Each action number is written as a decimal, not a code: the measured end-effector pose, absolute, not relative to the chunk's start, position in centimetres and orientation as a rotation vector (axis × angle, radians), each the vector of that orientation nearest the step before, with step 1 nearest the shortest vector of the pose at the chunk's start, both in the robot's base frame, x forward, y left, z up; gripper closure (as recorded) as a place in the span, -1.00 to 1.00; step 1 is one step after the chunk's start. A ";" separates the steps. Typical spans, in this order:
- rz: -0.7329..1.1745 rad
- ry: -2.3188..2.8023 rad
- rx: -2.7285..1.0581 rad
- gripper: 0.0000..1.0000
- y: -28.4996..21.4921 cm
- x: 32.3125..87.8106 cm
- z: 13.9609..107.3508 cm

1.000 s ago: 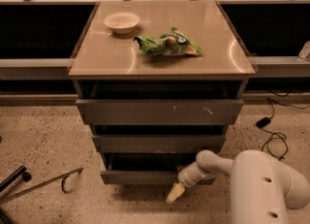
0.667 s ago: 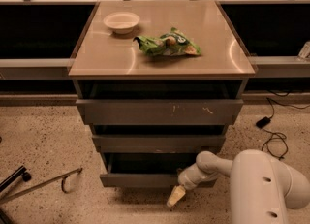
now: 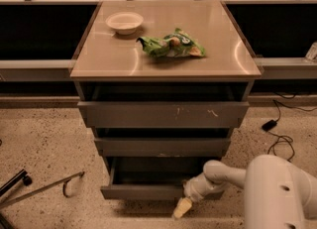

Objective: Open bottom drawer

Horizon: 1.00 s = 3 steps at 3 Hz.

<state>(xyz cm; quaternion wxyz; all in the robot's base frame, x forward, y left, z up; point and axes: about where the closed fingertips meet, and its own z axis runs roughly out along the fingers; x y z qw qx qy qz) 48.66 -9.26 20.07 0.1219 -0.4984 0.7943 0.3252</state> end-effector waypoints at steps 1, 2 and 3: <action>0.974 2.327 -1.442 -1.00 -9.3 47.6 20.3; 0.913 2.317 -1.433 -1.00 -9.4 49.5 20.1; 0.918 2.319 -1.434 -1.00 -9.4 48.8 19.9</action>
Offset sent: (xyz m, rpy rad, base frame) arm 0.0586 -0.0411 0.0162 -0.0448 -0.1567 -0.1266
